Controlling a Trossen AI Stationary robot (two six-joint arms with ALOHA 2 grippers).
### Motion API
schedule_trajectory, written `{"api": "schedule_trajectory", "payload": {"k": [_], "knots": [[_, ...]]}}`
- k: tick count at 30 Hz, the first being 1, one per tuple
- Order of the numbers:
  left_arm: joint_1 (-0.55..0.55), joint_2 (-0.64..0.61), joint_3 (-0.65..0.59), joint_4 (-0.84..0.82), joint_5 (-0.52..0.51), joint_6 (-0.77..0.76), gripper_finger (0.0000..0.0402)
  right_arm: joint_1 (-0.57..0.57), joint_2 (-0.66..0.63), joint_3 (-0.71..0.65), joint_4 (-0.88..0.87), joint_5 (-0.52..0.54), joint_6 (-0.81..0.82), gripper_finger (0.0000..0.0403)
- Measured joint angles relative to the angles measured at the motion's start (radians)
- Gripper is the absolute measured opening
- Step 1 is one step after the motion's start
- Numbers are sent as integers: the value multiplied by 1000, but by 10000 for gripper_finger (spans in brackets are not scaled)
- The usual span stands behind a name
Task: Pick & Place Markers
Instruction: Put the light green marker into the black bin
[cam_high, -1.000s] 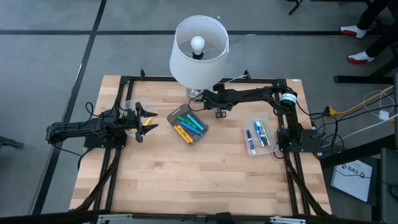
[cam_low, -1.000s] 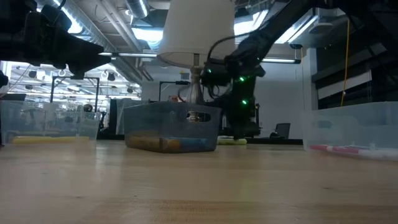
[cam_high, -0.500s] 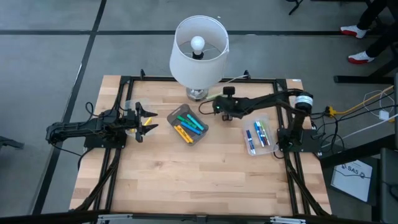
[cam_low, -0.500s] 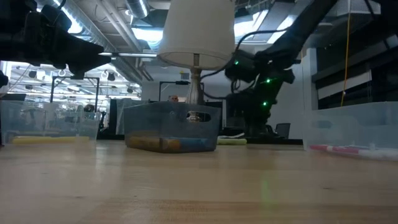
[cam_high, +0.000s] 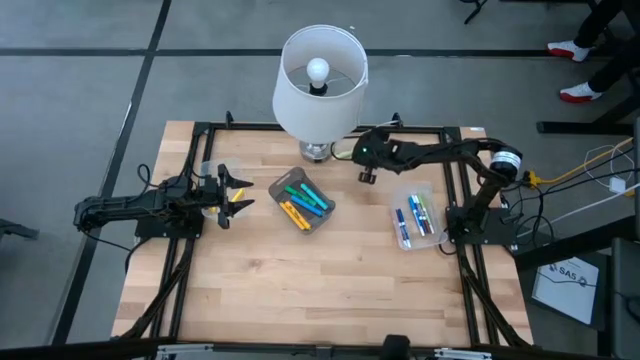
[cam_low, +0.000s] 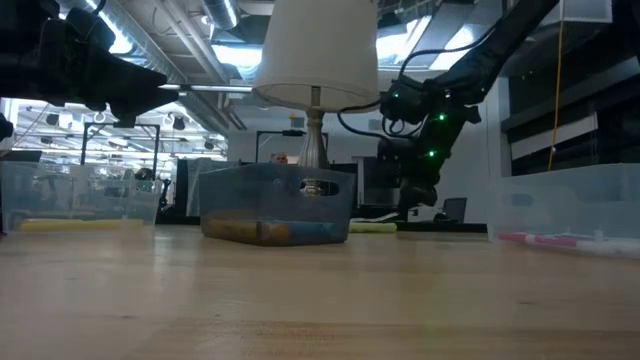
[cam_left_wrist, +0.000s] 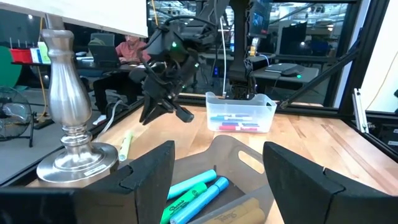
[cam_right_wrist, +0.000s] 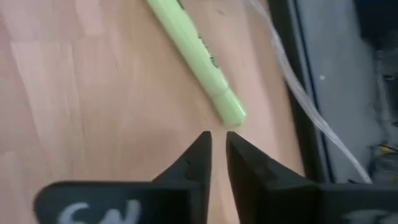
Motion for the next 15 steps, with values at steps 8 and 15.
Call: {"api": "schedule_trajectory", "payload": {"k": [8, 15], "knots": [[0, 0, 0, 0, 0, 0, 241, -47, 0, 0, 45, -187, -31, 119], [0, 0, 0, 0, 0, 0, 240, -59, 9, 0, 73, -193, -63, 187]]}}
